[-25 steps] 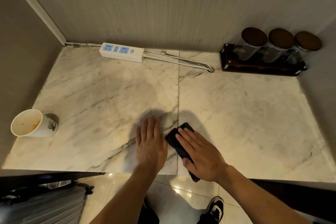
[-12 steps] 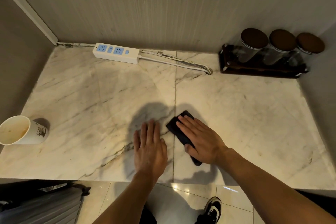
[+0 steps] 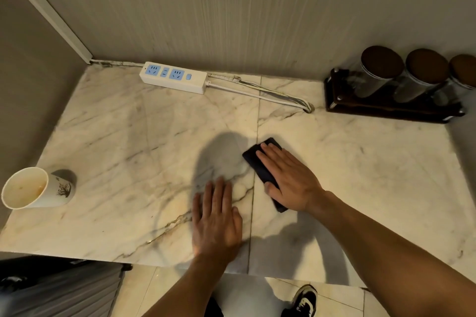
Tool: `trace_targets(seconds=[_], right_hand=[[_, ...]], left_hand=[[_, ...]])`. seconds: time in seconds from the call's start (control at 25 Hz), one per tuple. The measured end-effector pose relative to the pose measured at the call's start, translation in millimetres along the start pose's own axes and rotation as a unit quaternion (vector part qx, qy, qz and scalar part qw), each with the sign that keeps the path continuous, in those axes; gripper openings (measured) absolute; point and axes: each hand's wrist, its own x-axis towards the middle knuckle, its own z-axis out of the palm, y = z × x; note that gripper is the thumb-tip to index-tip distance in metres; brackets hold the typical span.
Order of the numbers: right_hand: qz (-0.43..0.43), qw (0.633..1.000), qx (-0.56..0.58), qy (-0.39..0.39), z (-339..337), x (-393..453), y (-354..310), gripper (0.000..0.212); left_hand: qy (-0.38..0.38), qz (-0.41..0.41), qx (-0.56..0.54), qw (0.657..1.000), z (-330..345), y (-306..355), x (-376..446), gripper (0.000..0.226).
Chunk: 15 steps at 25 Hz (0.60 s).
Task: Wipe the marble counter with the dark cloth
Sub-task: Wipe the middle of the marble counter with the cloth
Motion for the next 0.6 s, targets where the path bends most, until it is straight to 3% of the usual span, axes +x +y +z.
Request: trace_targets(seconds=[0.2, 0.6], right_hand=[[0.025, 1.0, -0.003, 0.006, -5, 21, 8, 0.074], [0.213, 0.974, 0.04, 0.065, -4, 55, 7, 0.071]], left_hand=[[0.001, -0.007, 0.003, 1.0, -3, 2, 0, 0.059], [0.007, 0.001, -0.003, 1.0, -7, 3, -1, 0.058]])
